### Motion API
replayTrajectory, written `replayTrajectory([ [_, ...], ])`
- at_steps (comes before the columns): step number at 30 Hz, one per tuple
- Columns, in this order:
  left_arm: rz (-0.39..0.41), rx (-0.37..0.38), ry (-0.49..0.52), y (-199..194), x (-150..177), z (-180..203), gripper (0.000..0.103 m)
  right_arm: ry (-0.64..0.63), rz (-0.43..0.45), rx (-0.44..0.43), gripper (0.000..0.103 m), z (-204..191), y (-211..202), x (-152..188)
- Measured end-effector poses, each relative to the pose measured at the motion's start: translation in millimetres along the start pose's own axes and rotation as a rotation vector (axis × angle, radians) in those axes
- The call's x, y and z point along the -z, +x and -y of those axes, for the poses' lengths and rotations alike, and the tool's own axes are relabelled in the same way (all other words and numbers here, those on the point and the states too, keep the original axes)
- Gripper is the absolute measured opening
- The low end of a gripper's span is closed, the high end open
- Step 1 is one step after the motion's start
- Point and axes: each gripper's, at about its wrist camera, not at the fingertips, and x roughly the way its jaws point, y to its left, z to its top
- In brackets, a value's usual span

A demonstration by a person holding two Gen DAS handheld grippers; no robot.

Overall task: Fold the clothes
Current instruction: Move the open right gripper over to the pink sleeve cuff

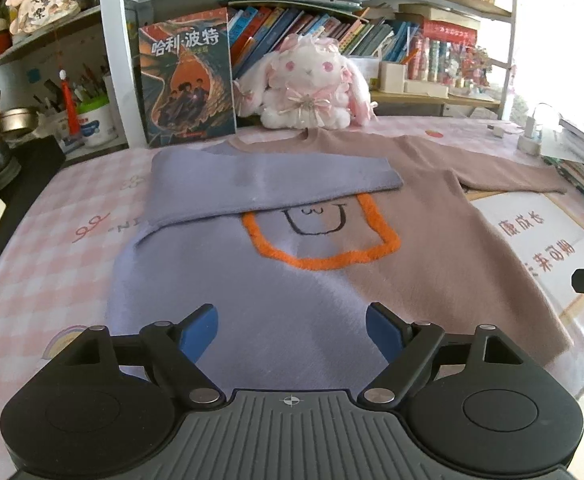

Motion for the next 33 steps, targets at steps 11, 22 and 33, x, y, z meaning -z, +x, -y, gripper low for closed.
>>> replayTrajectory([
  [11,-0.019,-0.149,-0.102,31.8,-28.9,74.4,0.084,-0.01,0.016,-0.086,0.085,88.1,60.9,-52.7],
  [22,-0.111,-0.274,-0.148,39.5,-25.3,130.5,0.084,-0.01,-0.047,-0.16,0.085,173.1,135.4,-96.6],
  [33,-0.16,-0.375,-0.189,31.5,-24.3,144.7,0.084,0.05,-0.101,-0.215,0.082,202.0,183.0,-122.6],
])
